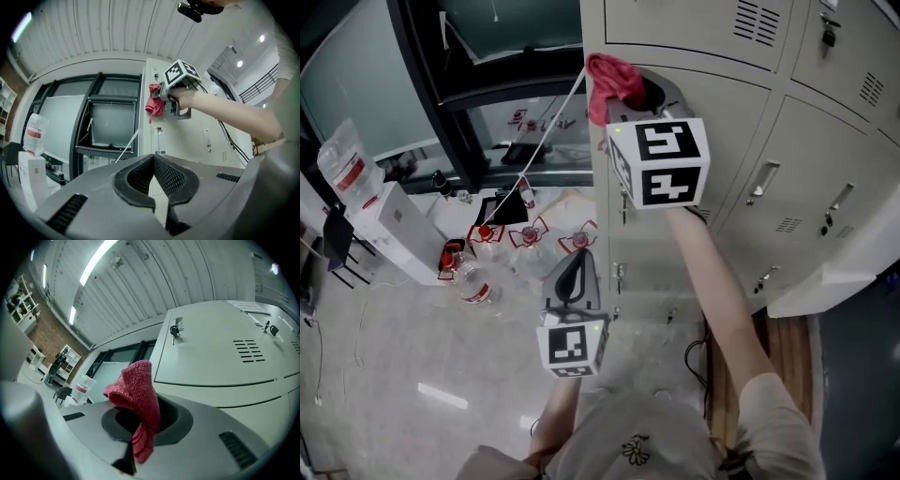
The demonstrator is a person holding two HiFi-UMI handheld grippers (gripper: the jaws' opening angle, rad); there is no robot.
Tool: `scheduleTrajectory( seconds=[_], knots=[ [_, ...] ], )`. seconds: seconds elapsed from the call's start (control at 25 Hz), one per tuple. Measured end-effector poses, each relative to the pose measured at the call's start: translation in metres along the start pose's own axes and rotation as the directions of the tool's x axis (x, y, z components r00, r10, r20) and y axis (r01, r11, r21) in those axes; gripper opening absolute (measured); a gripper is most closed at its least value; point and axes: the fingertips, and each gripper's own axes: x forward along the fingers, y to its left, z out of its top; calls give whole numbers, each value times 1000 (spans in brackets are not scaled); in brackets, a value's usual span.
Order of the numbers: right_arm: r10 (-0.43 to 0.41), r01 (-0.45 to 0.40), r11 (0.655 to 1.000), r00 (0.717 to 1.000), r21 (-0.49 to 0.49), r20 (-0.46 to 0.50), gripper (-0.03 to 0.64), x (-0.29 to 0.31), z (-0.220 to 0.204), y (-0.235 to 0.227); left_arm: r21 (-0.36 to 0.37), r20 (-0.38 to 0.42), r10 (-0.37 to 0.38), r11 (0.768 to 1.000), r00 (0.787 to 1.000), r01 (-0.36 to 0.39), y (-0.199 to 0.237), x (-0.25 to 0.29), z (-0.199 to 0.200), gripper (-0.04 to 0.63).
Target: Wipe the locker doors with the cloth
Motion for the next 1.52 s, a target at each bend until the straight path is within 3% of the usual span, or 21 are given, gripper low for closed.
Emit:
scheduleTrajectory(
  seconds=[0.56,1.2,1.52],
  knots=[
    [-51,48,995,998,-92,-31,29,0,-5,-9,-35,-11,4,999,1000,-4,2,0,-8,16],
    [-219,205,965,973,-163,-74,29,-72,-26,-143,16,-12,0,1000,1000,0,-34,16,-2,16],
    [-334,316,933,938,-169,-91,29,-111,-37,-207,14,-27,7,1000,1000,-6,-33,14,-8,17]
  ],
)
